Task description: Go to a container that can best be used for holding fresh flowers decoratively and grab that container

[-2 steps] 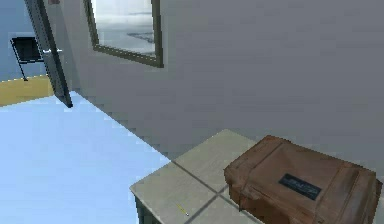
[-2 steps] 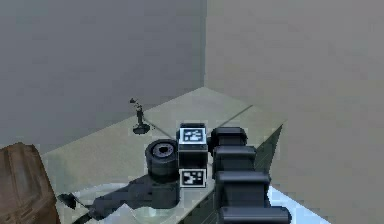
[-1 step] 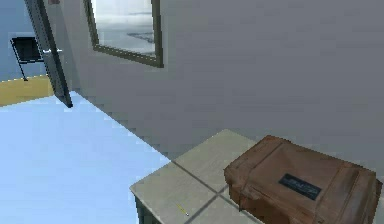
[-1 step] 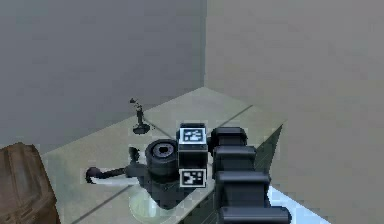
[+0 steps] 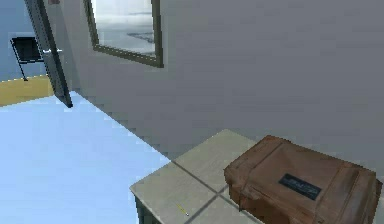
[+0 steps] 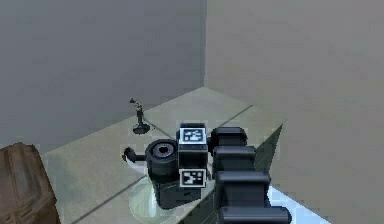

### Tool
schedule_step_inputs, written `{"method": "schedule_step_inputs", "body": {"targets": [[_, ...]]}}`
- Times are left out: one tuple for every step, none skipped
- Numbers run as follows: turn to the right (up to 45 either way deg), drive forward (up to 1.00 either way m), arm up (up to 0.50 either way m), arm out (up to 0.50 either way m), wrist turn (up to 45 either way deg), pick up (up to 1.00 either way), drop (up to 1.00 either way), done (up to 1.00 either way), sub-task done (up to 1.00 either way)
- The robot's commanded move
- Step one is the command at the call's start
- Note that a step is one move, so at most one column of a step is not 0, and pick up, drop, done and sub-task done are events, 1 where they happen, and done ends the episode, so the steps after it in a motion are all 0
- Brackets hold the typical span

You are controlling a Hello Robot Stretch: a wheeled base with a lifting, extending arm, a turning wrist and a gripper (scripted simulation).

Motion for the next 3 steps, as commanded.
{"method": "schedule_step_inputs", "body": {"targets": [[0.0, 0.00, -0.30, 0.00, 0.0, 0.00, 0.00, 0.00, 0.00], [0.0, 0.00, 0.00, 0.00, 0.0, 1.00, 0.00, 0.00, 0.00], [0.0, 0.00, 0.10, 0.00, 0.0, 0.00, 0.00, 0.00, 0.00]]}}
